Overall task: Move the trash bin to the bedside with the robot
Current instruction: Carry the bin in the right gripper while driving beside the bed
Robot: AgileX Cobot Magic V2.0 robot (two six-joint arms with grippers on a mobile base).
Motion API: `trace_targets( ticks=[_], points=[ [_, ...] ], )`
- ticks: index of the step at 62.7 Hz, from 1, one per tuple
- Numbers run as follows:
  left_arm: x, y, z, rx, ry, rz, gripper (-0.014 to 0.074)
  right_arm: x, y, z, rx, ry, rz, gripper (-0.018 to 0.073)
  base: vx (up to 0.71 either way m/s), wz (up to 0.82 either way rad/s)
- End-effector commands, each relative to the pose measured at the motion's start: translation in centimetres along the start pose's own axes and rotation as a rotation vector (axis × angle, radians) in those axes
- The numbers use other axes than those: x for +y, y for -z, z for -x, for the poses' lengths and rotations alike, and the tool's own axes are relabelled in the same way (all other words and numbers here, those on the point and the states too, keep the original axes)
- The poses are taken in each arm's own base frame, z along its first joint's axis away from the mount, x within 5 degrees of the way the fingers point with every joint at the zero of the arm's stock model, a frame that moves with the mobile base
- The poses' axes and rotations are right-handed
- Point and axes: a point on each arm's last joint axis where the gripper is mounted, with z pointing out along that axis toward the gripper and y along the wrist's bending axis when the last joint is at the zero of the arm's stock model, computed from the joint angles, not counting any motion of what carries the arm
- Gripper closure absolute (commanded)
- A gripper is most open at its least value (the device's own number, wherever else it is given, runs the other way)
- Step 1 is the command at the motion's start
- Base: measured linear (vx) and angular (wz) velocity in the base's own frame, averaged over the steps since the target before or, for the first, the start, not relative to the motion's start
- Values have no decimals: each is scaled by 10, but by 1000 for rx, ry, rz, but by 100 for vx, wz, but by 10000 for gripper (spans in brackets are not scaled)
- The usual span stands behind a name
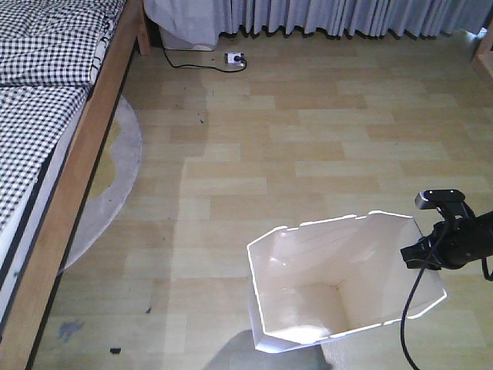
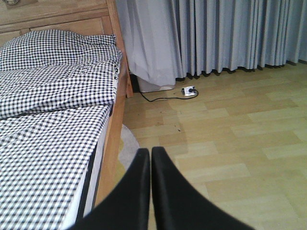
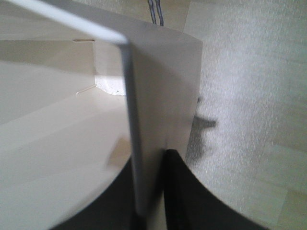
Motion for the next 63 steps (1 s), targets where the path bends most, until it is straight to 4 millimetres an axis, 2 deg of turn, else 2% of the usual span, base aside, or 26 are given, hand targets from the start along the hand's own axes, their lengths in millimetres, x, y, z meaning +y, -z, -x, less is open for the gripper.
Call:
trace_targets(
  ticks=[1, 63],
  points=[
    [-2, -2, -2, -56, 8, -12, 602, 13, 19, 14, -77, -28, 111, 565, 36, 5],
    [-2, -2, -2, -56, 8, -12, 602, 13, 19, 14, -77, -28, 111, 565, 36, 3]
  ],
)
